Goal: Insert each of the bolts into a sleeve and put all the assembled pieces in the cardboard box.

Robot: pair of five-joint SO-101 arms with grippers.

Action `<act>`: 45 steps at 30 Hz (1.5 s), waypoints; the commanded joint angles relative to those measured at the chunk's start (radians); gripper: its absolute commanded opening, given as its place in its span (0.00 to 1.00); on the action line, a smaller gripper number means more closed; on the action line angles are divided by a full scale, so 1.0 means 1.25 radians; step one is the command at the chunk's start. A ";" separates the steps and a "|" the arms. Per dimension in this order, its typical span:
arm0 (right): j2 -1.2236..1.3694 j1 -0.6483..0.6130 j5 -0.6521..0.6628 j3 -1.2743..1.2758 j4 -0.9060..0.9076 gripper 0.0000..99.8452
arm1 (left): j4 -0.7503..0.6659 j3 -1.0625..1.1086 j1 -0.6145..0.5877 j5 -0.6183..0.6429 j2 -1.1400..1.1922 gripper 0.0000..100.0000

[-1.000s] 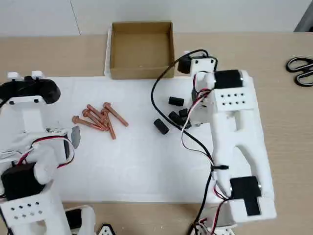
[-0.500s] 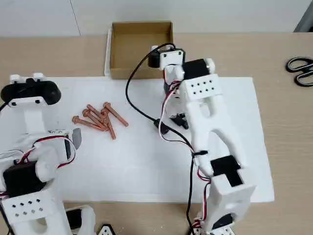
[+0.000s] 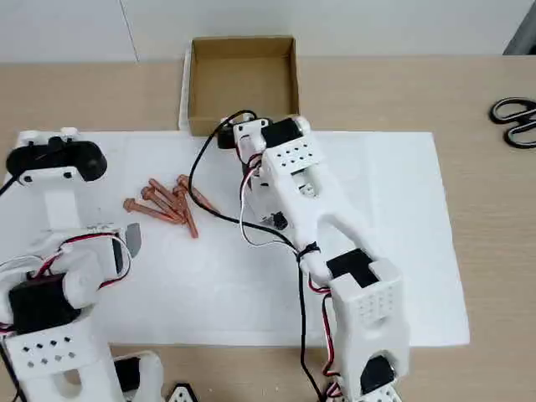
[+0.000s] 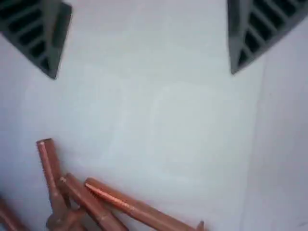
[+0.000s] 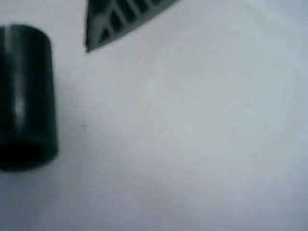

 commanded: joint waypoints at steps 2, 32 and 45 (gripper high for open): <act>0.003 -0.007 -0.001 -0.029 -0.025 0.18 | -0.017 -0.003 -0.002 0.006 0.002 0.22; 0.050 -0.003 0.068 -0.053 -0.039 0.00 | -0.017 -0.003 -0.002 0.006 0.002 0.22; -0.209 0.017 0.085 -0.056 0.072 0.00 | -0.018 -0.015 -0.001 0.004 0.088 0.22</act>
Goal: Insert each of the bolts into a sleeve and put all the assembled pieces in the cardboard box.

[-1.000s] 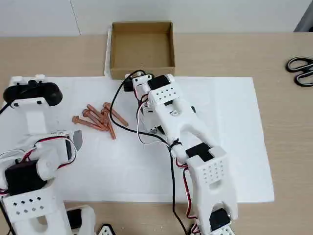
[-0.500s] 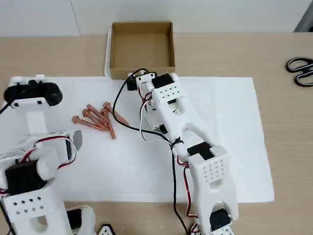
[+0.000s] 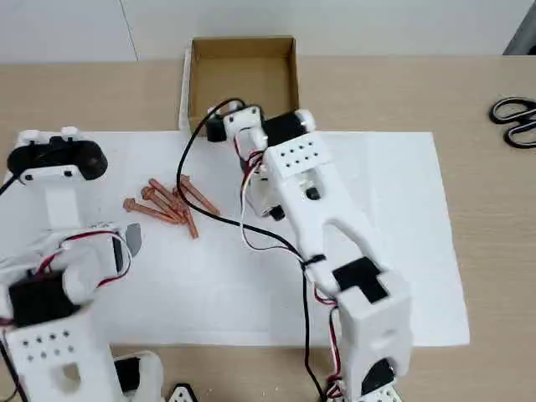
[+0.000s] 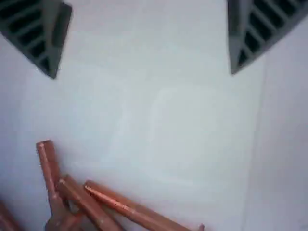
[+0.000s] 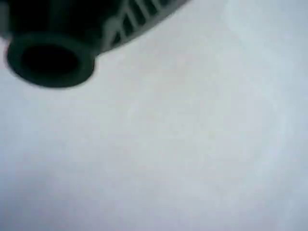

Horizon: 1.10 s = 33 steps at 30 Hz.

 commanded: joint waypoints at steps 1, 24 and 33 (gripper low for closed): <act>-0.112 0.026 0.009 -0.027 0.021 0.00 | -0.017 -0.026 -0.001 0.004 0.092 0.22; -0.141 0.087 0.009 -0.022 0.029 0.00 | -0.088 -0.440 0.002 0.242 0.883 0.22; -0.138 0.087 0.009 -0.022 0.029 0.00 | -0.126 -0.488 -0.001 0.350 1.000 0.22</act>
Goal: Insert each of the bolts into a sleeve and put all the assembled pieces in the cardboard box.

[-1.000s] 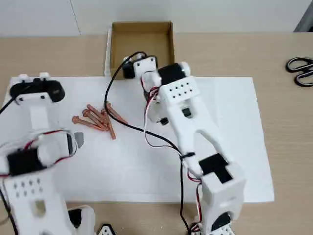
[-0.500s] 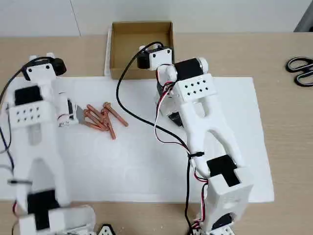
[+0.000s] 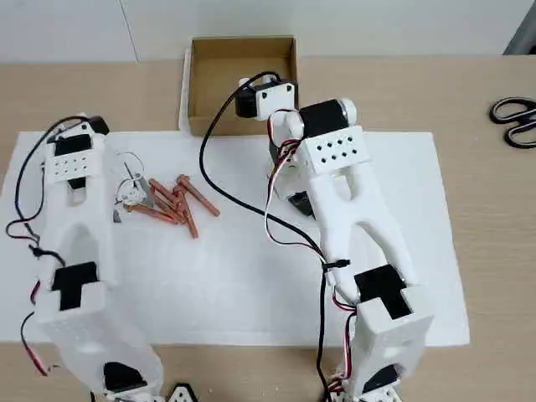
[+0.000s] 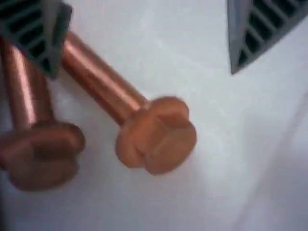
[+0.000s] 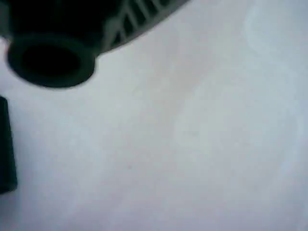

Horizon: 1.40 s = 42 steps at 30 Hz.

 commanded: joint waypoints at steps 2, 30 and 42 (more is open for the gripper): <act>-0.053 0.006 0.009 -0.022 0.013 0.00 | -0.033 -0.040 -0.001 0.042 0.017 0.22; -0.052 0.006 0.009 -0.022 0.012 0.00 | -0.072 -0.057 0.004 0.066 0.124 0.01; -0.052 0.007 0.009 -0.022 0.012 0.00 | 0.026 -0.168 0.031 -0.043 0.123 0.01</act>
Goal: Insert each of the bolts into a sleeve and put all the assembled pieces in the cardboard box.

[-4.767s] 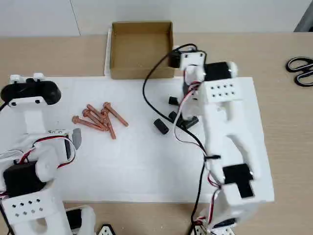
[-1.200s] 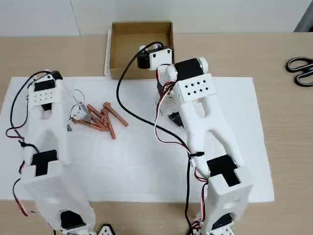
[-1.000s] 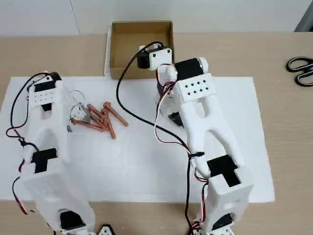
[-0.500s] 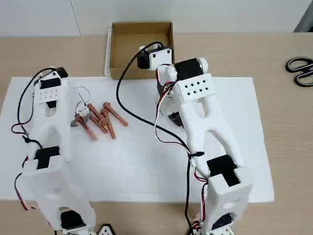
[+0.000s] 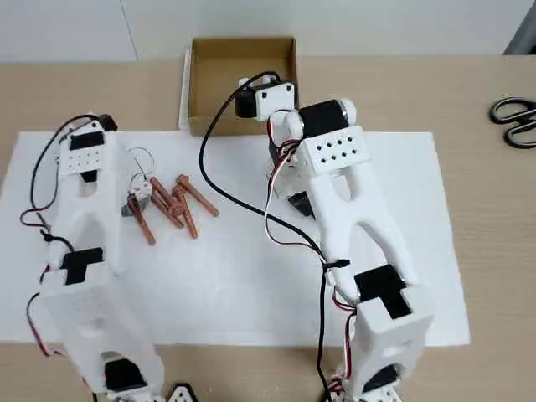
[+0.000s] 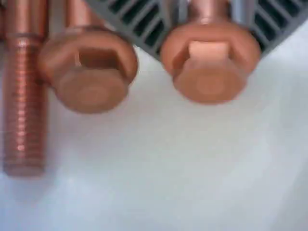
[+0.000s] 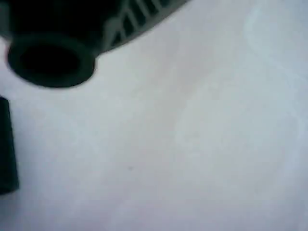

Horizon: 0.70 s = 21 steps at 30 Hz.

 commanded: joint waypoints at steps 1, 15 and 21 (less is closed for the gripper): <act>-0.052 0.007 0.009 -0.022 0.012 0.00 | 0.072 -0.080 0.017 -0.087 -0.005 0.01; -0.067 0.008 0.009 -0.026 0.010 0.00 | 0.270 -0.322 0.049 -0.206 -0.007 0.01; -0.239 0.008 0.009 -0.026 0.013 0.00 | 0.271 -0.303 0.081 -0.228 -0.169 0.01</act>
